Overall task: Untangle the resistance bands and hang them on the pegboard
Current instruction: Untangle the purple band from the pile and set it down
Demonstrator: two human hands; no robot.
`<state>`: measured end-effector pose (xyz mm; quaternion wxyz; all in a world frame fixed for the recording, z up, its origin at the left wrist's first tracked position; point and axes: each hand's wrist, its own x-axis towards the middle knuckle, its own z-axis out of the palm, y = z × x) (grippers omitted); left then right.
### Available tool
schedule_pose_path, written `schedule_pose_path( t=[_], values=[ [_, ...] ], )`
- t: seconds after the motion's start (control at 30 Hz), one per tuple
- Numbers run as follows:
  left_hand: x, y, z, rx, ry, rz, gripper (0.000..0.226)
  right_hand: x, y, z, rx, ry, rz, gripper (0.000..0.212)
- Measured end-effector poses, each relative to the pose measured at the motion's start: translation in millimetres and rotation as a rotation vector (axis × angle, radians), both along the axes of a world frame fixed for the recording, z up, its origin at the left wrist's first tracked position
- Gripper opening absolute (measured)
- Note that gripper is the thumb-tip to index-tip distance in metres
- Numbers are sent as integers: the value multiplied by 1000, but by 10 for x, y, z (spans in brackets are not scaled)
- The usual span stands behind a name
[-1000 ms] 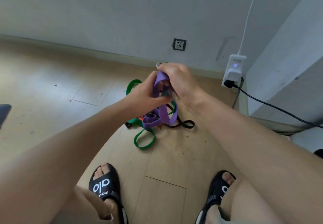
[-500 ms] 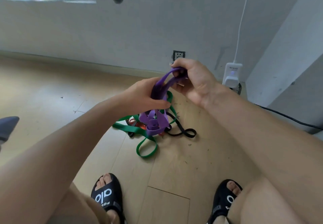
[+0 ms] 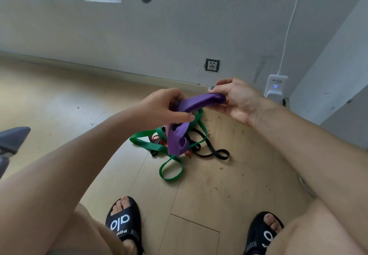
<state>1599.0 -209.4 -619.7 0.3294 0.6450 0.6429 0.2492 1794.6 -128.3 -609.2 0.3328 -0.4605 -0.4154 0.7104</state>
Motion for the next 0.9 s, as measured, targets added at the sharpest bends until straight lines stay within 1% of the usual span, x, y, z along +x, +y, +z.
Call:
schedule_pose_path(
  t=[0.07,0.1,0.13,0.2,0.23,0.27,0.3,0.33,0.37,0.4,0.47,0.53,0.6,0.67,0.73,0.83,0.9],
  values=[
    [11,25,-26,54,166,-5,30,-50,20,-74,69,-138,31,24],
    [22,34,-34,80,218,-5,32,-73,23,-106,129,-250,52,21],
    [34,40,-40,100,247,-8,33,-90,20,-133,231,-416,85,20],
    [44,51,-57,112,287,-25,34,-111,0,-177,567,-774,141,27],
    [51,57,-63,108,300,-35,34,-131,-22,-178,774,-857,135,32],
    [61,58,-64,103,302,-43,34,-164,-57,-148,964,-857,116,34],
    [72,56,-61,105,288,-46,32,-206,-88,-111,1107,-806,105,34],
    [80,51,-58,109,258,-42,31,-256,-118,-80,1202,-745,121,32],
    [91,44,-49,110,213,-33,29,-305,-138,-76,1239,-699,175,31],
    [104,37,-38,101,154,-20,26,-342,-171,-79,1218,-677,261,30],
    [120,25,-21,73,20,4,22,-361,-213,-147,1038,-669,435,28],
    [130,10,-10,54,-74,18,20,-348,-209,-233,837,-629,471,32],
    [143,12,-5,34,-149,35,26,-352,-141,-261,803,-630,419,43],
    [111,32,-13,4,-207,56,36,-373,-57,-235,854,-650,320,47],
    [47,47,-31,-42,-212,33,40,-381,-5,-209,847,-605,240,43],
    [-7,63,-99,-86,-102,-70,35,-381,23,-212,723,-447,180,30],
    [22,65,-135,-86,-95,-94,34,-387,38,-202,656,-359,131,27]
  ],
)
